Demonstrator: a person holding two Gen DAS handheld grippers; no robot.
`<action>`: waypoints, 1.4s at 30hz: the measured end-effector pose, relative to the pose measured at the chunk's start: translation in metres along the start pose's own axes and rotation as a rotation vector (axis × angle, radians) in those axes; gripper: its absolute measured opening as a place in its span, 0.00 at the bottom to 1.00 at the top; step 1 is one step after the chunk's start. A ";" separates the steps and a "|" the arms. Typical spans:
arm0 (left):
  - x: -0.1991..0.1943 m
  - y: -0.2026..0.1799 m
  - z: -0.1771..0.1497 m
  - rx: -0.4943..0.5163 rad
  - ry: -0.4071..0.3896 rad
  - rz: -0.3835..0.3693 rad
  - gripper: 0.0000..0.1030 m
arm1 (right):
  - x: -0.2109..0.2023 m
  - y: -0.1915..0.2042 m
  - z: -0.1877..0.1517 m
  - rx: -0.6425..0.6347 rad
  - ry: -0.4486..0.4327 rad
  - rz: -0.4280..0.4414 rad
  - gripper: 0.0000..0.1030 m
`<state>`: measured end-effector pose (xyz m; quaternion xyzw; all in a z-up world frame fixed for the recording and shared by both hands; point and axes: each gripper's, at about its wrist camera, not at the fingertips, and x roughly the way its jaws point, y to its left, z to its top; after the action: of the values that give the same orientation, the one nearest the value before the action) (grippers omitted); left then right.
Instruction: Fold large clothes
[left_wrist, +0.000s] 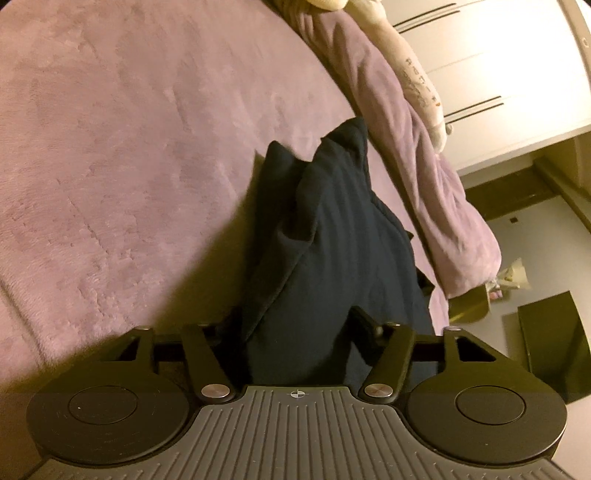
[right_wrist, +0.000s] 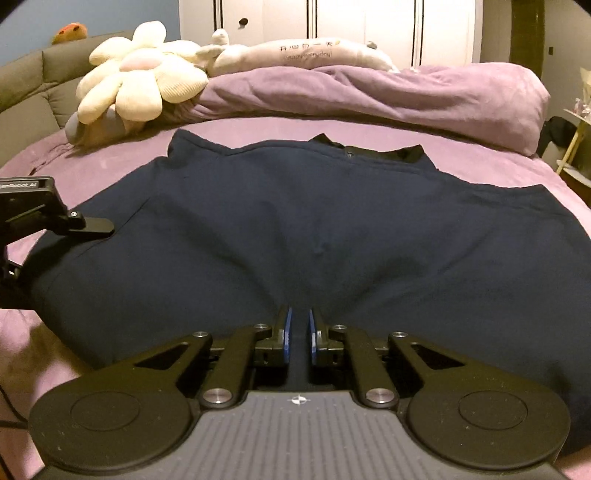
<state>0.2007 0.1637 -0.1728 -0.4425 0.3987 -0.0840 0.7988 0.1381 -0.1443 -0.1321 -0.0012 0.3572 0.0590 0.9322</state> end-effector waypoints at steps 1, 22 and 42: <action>-0.001 -0.002 0.000 0.008 -0.005 0.001 0.58 | -0.001 0.000 0.002 0.005 0.005 -0.001 0.09; -0.006 -0.017 0.004 0.043 -0.009 0.032 0.51 | -0.012 -0.016 -0.003 0.060 -0.016 -0.084 0.00; -0.026 -0.092 -0.002 0.238 -0.046 0.123 0.43 | -0.071 -0.106 -0.005 0.328 -0.141 -0.102 0.08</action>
<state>0.2023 0.1200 -0.0876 -0.3211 0.3937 -0.0714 0.8583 0.0937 -0.2576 -0.0925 0.1370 0.2952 -0.0476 0.9444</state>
